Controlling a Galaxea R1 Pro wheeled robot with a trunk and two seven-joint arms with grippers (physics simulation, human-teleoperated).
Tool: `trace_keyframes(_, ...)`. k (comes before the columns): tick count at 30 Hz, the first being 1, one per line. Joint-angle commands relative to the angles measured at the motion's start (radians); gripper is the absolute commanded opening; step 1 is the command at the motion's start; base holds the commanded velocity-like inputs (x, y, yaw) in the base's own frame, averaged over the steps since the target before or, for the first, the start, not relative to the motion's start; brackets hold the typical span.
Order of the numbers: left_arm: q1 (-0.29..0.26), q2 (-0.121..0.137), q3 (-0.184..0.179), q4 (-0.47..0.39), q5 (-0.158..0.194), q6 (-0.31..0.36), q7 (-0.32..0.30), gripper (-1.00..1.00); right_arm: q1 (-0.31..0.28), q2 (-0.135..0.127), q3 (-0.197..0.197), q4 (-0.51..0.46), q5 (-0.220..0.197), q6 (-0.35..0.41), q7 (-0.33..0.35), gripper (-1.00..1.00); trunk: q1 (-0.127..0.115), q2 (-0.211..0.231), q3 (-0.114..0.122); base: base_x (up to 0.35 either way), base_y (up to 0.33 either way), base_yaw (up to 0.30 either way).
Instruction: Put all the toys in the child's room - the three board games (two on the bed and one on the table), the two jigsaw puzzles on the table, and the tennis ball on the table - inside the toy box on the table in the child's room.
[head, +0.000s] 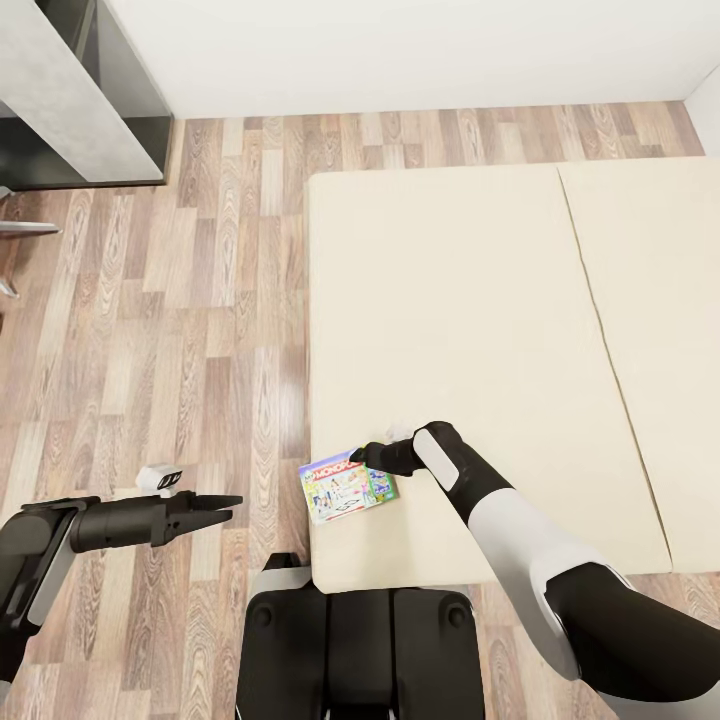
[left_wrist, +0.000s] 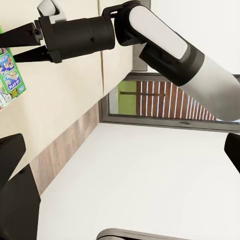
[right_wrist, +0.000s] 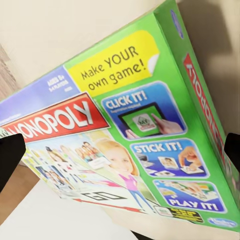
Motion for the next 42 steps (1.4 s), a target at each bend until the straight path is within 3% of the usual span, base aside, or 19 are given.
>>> trace_keyframes(1,0.0,0.0,0.0,0.0,0.0,0.011,-0.004,1.0,0.0,-0.001,0.003,-0.001,-0.004,0.003,-0.003,1.0,0.001,-0.002,-0.001,0.0,0.0,0.0)
trace_keyframes(42,0.0,-0.001,0.0,0.0,0.0,0.011,-0.003,1.0,0.0,0.0,0.003,0.0,-0.004,0.003,-0.003,1.0,0.001,-0.002,-0.001,-0.004,0.027,0.0)
